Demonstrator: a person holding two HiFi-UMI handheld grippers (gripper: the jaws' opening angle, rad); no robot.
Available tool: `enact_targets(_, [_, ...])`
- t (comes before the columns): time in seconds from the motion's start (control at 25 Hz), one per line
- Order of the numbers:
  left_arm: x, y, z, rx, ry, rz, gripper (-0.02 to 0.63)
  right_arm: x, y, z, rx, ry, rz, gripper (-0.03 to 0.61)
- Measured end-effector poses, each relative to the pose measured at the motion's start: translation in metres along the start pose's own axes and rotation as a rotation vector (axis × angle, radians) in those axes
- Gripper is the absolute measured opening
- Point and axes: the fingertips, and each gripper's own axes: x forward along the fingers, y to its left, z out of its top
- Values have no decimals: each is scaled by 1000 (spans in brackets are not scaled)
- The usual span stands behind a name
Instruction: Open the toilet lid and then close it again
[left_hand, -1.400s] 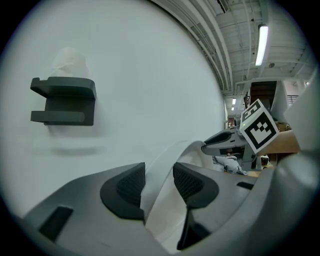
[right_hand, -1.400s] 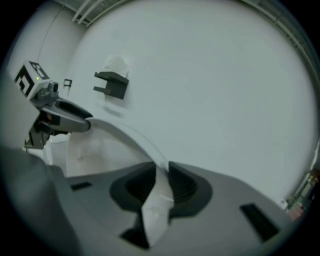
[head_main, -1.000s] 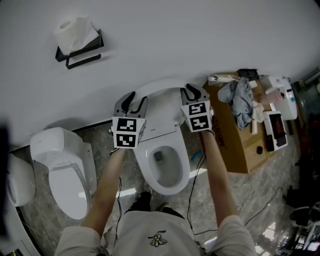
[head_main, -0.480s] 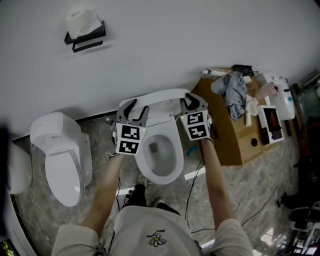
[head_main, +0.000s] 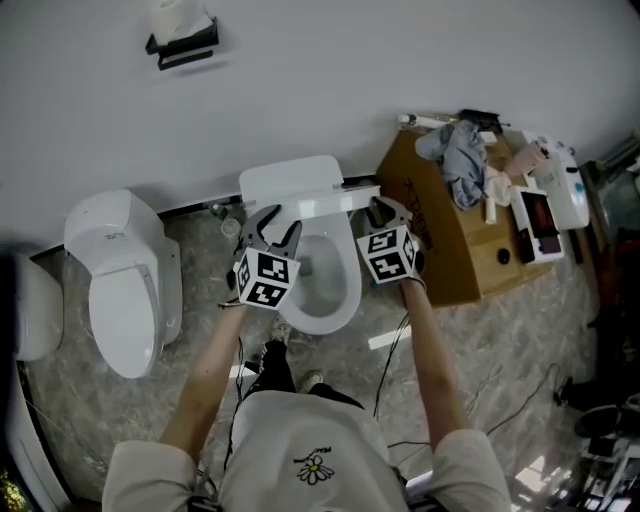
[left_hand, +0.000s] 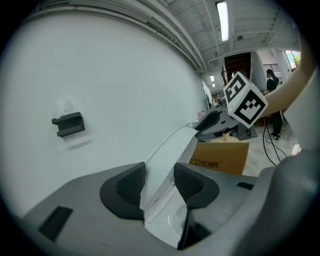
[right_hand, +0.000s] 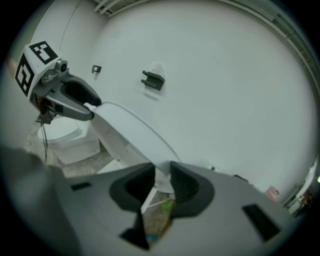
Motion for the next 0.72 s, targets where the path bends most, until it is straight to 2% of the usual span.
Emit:
enact_targets(0.12, [-12,-24,-16,16,21,-17,204,-14,15,-24,-22,34,15,109])
enact_targets(0.36, [-31,-57,-39,-56,57,-79,221,-32,36,-59,1,76,47,117])
enact_targets(0.72, [-47,-93,-73,-16,86,-116,221,-47,64,-99,17,96,133,130])
